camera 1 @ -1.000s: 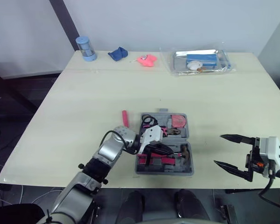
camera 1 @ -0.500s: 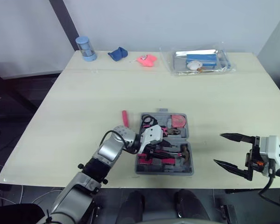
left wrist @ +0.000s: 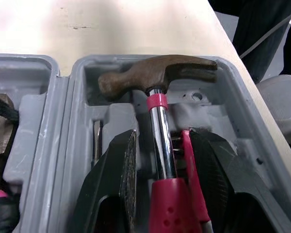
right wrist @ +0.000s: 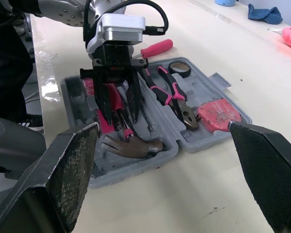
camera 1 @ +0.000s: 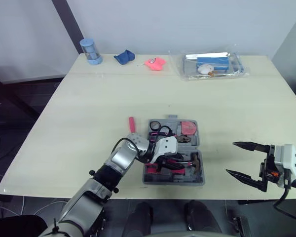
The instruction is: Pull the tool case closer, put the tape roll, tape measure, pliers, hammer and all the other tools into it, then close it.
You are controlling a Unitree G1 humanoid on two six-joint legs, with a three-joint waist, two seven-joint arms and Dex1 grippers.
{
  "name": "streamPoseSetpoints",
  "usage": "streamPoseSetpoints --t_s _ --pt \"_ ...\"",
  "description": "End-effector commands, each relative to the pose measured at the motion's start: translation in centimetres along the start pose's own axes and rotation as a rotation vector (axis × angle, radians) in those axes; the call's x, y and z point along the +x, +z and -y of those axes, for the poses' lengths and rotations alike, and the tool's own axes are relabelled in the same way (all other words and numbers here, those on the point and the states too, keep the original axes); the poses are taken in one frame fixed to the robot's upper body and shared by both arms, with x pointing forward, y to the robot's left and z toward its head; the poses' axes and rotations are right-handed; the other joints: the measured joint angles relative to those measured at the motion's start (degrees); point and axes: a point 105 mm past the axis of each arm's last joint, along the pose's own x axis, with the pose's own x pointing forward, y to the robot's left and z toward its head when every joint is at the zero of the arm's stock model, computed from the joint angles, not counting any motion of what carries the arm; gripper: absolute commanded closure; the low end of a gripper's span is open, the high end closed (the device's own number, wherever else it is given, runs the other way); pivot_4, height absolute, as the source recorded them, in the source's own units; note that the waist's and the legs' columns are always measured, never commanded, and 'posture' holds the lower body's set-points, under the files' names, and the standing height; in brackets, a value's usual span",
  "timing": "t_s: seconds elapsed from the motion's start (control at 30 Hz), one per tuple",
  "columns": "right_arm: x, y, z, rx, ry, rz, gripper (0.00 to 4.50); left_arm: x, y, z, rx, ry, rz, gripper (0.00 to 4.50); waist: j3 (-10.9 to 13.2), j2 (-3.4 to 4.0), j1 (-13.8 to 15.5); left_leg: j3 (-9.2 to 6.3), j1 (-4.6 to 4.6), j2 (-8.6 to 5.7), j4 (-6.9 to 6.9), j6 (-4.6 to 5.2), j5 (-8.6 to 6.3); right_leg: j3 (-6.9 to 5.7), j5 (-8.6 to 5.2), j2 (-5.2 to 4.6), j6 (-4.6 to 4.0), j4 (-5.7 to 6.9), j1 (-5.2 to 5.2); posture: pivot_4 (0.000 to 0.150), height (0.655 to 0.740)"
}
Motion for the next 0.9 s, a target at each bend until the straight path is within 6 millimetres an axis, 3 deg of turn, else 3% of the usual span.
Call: streamPoseSetpoints --t_s 0.03,0.1,0.33,0.9 --pt "-0.1 0.9 0.1 -0.036 -0.011 0.020 0.00 0.2 0.2 -0.1 0.018 -0.004 -0.005 3.49 0.00 0.00 0.01 0.00 0.00 0.00 0.00 0.00 0.00 0.00 0.00 0.00 0.00 0.00 0.00 0.150 0.7400" --pt "-0.1 0.9 0.0 -0.036 -0.012 0.020 0.00 0.2 0.0 -0.1 0.019 -0.002 -0.017 4.26 0.00 0.00 0.05 -0.01 0.01 0.00 0.00 0.00 0.00 0.00 0.00 0.00 0.00 0.01 0.00 0.150 0.7400" --pt "-0.1 0.9 0.1 -0.037 -0.016 0.019 0.00 0.2 -0.4 0.1 0.020 -0.012 -0.031 4.27 -0.01 0.01 0.07 -0.01 0.07 0.00 0.00 0.00 0.00 -0.01 0.00 0.00 0.00 0.00 0.08 0.150 0.7400" --pt "0.0 0.8 0.1 -0.038 -0.018 0.023 0.00 -0.2 2.2 -1.1 0.100 0.044 -0.079 4.27 -0.01 0.01 0.10 -0.01 0.07 0.00 0.00 0.00 0.00 -0.01 0.00 0.00 0.00 0.00 0.09 0.150 0.7400"
